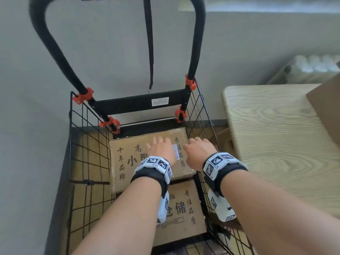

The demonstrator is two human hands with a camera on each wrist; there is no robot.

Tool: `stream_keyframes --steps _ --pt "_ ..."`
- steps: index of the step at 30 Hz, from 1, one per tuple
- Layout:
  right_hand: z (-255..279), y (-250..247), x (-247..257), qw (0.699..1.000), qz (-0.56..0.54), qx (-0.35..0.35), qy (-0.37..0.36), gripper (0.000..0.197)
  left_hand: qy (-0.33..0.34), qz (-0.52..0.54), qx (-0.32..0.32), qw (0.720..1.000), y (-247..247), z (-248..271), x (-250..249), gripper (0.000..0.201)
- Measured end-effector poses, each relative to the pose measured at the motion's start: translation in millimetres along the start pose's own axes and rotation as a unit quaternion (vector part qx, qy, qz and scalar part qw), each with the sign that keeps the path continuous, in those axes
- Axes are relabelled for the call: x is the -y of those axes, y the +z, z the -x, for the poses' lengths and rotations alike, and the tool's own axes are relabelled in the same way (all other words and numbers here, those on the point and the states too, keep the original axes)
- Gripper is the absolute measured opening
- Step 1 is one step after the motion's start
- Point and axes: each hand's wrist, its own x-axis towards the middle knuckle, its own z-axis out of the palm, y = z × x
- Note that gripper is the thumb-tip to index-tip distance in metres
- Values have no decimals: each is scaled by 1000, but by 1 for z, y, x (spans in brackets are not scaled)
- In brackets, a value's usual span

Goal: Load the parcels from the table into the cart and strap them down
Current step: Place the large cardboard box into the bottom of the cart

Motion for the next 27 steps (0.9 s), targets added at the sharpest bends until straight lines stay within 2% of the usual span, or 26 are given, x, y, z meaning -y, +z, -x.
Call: stream_keyframes --steps 5,10,16,21,27 --pt "53 -27 -30 996 -67 -50 39 31 24 6 -28 999 -29 32 -50 55" --pt "113 -31 -78 989 -96 -90 68 29 56 -21 -59 996 -43 71 -108 46" --pt "187 -2 -144 981 -125 -108 102 37 83 -53 -70 993 -29 118 -196 43" --pt "256 26 -203 973 -138 -125 138 35 115 -74 -75 988 -10 154 -276 41" --pt "332 60 -276 965 -138 -139 176 34 133 -103 -57 984 16 187 -363 48"
